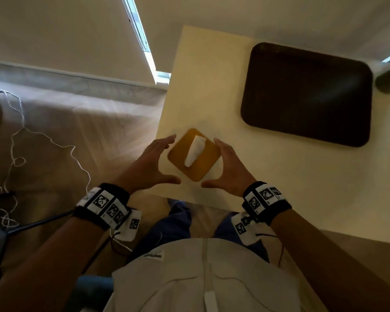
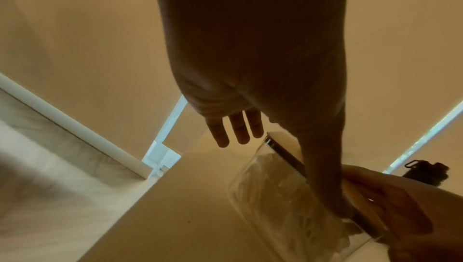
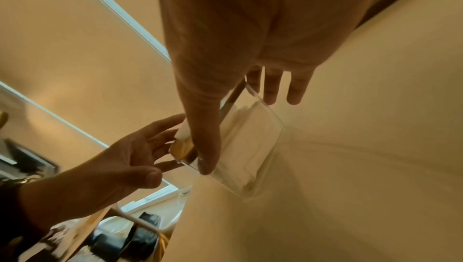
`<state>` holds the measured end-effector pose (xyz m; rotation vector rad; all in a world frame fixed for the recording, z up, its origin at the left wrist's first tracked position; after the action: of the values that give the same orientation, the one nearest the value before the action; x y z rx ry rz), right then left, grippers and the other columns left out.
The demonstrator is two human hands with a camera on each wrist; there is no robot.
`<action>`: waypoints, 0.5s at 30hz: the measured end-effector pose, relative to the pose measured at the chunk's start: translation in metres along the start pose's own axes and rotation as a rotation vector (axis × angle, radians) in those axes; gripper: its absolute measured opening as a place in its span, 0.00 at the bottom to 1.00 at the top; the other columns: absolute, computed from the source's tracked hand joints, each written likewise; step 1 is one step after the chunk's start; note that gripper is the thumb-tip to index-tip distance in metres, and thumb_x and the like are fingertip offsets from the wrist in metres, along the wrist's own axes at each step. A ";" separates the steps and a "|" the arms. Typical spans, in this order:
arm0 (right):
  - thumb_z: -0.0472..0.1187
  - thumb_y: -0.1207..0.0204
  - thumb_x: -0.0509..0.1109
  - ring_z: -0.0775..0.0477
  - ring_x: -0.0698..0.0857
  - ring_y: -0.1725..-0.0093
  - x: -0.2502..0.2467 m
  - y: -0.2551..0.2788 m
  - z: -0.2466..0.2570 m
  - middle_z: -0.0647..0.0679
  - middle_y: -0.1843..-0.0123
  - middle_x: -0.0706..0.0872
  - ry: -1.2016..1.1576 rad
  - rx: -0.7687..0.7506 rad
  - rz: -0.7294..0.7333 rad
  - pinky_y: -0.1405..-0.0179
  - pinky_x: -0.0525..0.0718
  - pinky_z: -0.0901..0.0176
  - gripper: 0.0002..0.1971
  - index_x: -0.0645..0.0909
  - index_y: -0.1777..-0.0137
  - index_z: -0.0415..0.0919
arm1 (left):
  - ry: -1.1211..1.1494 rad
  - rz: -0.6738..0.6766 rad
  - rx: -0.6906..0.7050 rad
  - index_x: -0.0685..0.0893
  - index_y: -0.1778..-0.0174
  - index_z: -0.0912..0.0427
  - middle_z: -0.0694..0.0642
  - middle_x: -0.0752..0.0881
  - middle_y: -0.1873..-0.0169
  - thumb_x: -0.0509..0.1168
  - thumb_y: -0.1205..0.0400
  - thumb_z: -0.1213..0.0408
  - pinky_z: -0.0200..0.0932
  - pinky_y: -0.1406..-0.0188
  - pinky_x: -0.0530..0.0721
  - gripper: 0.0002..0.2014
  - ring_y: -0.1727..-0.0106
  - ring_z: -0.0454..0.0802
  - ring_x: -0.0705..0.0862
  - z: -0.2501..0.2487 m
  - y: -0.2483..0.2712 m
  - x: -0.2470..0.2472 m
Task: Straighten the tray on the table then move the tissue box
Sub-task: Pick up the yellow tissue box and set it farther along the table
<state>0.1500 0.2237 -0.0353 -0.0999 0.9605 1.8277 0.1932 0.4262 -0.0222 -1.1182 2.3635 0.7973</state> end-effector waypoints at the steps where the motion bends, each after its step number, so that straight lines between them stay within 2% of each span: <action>1: 0.43 0.34 0.97 0.38 0.62 0.04 0.002 0.001 0.000 0.41 0.02 0.58 -0.012 0.019 -0.018 0.01 0.66 0.34 0.71 0.48 0.02 0.44 | 0.020 0.011 0.009 0.57 0.13 0.47 0.49 0.67 0.20 0.81 0.38 0.36 0.54 0.25 0.75 0.60 0.24 0.46 0.71 0.001 -0.004 0.001; 4: 0.42 0.35 0.98 0.38 0.63 0.04 0.005 0.005 0.001 0.41 0.02 0.59 -0.035 0.058 -0.062 0.01 0.67 0.34 0.73 0.47 0.02 0.45 | 0.036 0.049 0.031 0.57 0.13 0.49 0.51 0.67 0.20 0.83 0.36 0.43 0.48 0.25 0.74 0.58 0.25 0.45 0.71 0.004 -0.015 0.005; 8: 0.40 0.36 0.98 0.36 0.68 0.07 0.008 0.007 0.003 0.40 0.03 0.61 -0.079 0.094 -0.086 0.05 0.73 0.31 0.73 0.47 0.02 0.47 | 0.038 0.043 0.074 0.61 0.15 0.53 0.53 0.71 0.23 0.83 0.35 0.46 0.44 0.29 0.77 0.55 0.29 0.44 0.73 0.003 -0.023 0.006; 10: 0.39 0.36 0.98 0.34 0.73 0.09 0.008 0.008 0.002 0.41 0.04 0.62 -0.118 0.106 -0.094 0.10 0.78 0.27 0.72 0.49 0.02 0.50 | 0.047 0.035 0.079 0.63 0.15 0.54 0.53 0.72 0.25 0.83 0.35 0.47 0.36 0.34 0.77 0.55 0.32 0.42 0.74 0.005 -0.026 0.006; 12: 0.38 0.37 0.98 0.34 0.77 0.12 0.007 0.007 0.001 0.43 0.04 0.64 -0.139 0.113 -0.098 0.13 0.83 0.28 0.71 0.51 0.02 0.50 | 0.054 0.029 0.089 0.64 0.15 0.54 0.53 0.72 0.26 0.83 0.35 0.46 0.28 0.38 0.76 0.54 0.33 0.41 0.74 0.005 -0.027 0.005; 13: 0.38 0.37 0.98 0.34 0.78 0.13 0.007 0.006 0.001 0.43 0.05 0.65 -0.138 0.112 -0.098 0.14 0.84 0.30 0.71 0.52 0.03 0.50 | 0.057 0.029 0.096 0.64 0.16 0.55 0.53 0.73 0.26 0.83 0.36 0.46 0.28 0.38 0.77 0.54 0.32 0.42 0.75 0.004 -0.028 0.005; 15: 0.40 0.37 0.99 0.35 0.80 0.15 0.003 0.005 0.002 0.44 0.05 0.67 -0.134 0.112 -0.103 0.15 0.86 0.32 0.70 0.53 0.03 0.49 | 0.067 0.029 0.100 0.65 0.16 0.56 0.53 0.73 0.26 0.83 0.35 0.46 0.35 0.36 0.81 0.54 0.31 0.45 0.76 0.003 -0.030 0.003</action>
<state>0.1452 0.2267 -0.0328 0.0419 0.9438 1.6612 0.2156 0.4113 -0.0355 -1.0878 2.4511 0.6532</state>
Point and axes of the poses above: each hand's wrist, its own y-axis away from the middle knuckle, its own x-axis out of the palm, z = x × y, the point moved 10 cm from there along -y, towards the middle knuckle
